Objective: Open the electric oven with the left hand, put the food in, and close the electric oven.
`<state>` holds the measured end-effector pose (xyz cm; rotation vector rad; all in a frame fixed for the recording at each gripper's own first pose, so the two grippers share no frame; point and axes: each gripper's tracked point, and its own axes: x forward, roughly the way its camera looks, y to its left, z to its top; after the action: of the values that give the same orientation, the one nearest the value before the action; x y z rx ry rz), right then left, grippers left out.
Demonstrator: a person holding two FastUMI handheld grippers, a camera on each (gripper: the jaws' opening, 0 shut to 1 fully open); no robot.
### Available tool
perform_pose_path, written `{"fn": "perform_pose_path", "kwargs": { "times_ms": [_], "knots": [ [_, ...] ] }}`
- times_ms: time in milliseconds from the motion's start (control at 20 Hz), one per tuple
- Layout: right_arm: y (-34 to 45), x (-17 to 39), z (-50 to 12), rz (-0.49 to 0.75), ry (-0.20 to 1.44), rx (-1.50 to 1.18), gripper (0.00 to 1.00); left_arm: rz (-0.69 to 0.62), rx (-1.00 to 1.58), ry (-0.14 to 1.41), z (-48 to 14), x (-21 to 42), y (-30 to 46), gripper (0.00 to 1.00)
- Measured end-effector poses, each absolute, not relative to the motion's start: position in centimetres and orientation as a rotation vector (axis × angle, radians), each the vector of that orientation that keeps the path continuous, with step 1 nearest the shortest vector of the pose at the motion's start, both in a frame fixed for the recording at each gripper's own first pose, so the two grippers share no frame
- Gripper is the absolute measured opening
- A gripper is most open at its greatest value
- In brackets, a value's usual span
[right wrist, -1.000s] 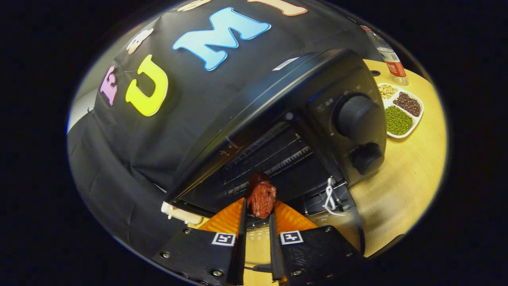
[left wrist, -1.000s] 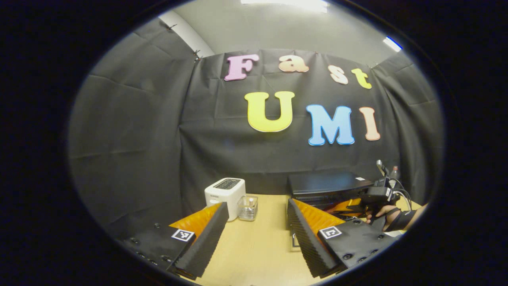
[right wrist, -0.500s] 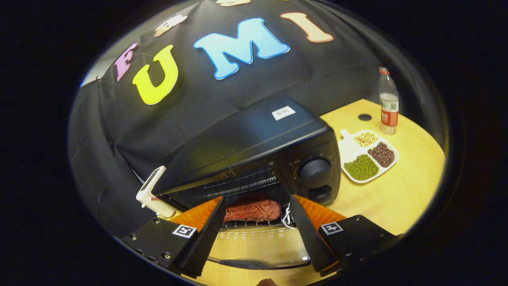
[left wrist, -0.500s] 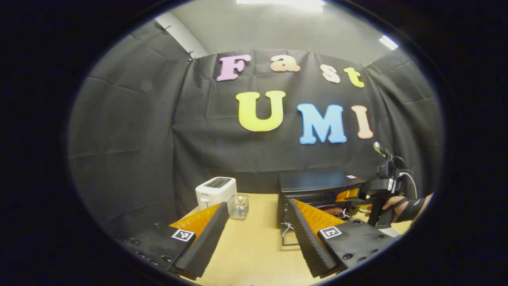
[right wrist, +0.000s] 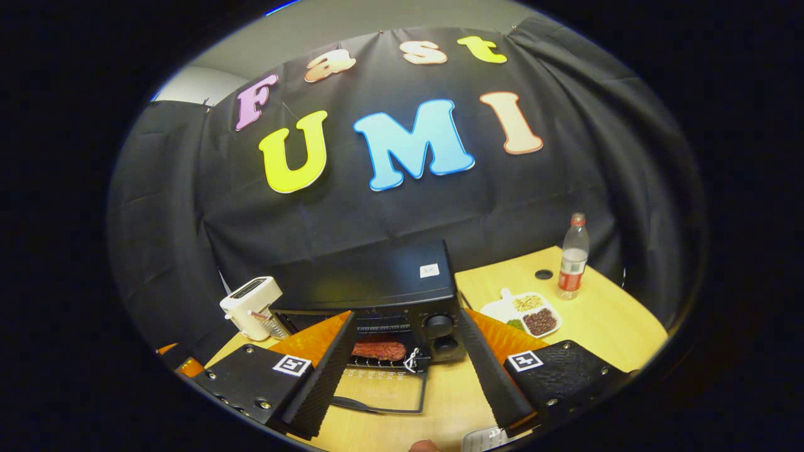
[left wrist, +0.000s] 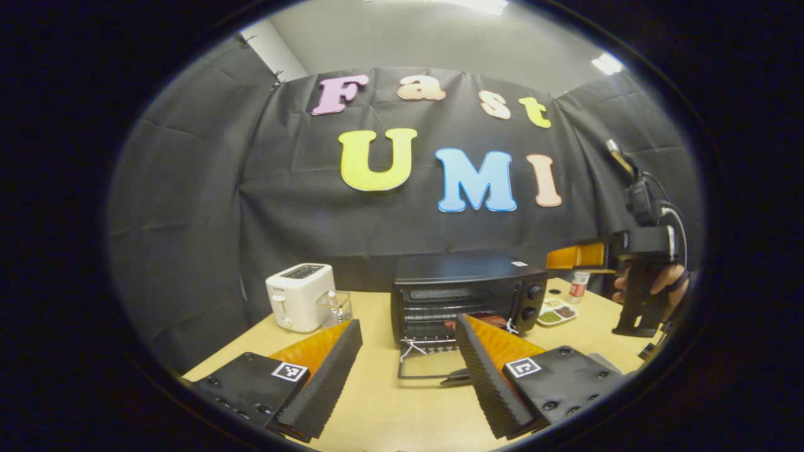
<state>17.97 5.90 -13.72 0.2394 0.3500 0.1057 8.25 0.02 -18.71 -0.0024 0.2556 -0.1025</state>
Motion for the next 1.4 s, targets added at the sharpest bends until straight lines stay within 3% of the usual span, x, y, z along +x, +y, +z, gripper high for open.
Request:
{"fn": "perform_pose_path", "kwargs": {
  "times_ms": [150,250,350,400,450,600,650,700,1000,1100,1150,1200,1400],
  "knots": [
    [3.5,15.9,-10.9,0.091,0.285,0.184,0.98,-0.133,0.005,0.3,-21.4,7.8,-2.5,0.94],
    [2.0,14.8,-9.3,0.078,0.249,0.157,0.98,-0.15,0.007,0.34,-23.6,7.5,-3.9,1.0],
    [0.4,13.7,-8.3,0.057,0.227,0.139,0.98,-0.161,0.004,0.383,-25.7,7.4,-5.1,1.0],
    [-0.3,13.1,-7.6,0.047,0.219,0.136,0.91,-0.168,0.001,0.401,-26.4,7.3,-5.6,0.99],
    [-0.9,12.4,-7.2,0.038,0.214,0.138,0.98,-0.174,-0.002,0.419,-27.2,7.2,-6.2,0.99],
    [-3.0,10.9,-6.6,0.006,0.203,0.119,0.98,-0.185,-0.013,0.49,-30.4,7.2,-7.7,1.0],
    [-3.7,10.4,-6.6,-0.004,0.205,0.109,0.9,-0.186,-0.016,0.516,-31.5,7.2,-8.2,0.99],
    [-4.5,9.9,-6.6,-0.015,0.211,0.104,0.98,-0.19,-0.018,0.549,-32.4,6.9,-8.8,1.0],
    [-8.0,7.4,-6.3,-0.081,0.232,0.112,0.98,-0.184,-0.033,0.703,-37.8,7.7,-10.6,1.0],
    [-9.1,6.9,-6.1,-0.104,0.235,0.103,0.98,-0.176,-0.035,0.746,-39.4,8.5,-10.9,0.94],
    [-9.6,6.5,-6.1,-0.117,0.235,0.1,0.98,-0.175,-0.037,0.758,-39.8,8.9,-11.0,0.99],
    [-10.1,6.3,-6.0,-0.128,0.237,0.099,0.98,-0.174,-0.036,0.768,-40.2,9.3,-11.0,0.94],
    [-11.3,5.4,-6.4,-0.163,0.252,0.103,0.98,-0.184,-0.044,0.792,-41.6,10.8,-11.6,1.0]
  ]
}}
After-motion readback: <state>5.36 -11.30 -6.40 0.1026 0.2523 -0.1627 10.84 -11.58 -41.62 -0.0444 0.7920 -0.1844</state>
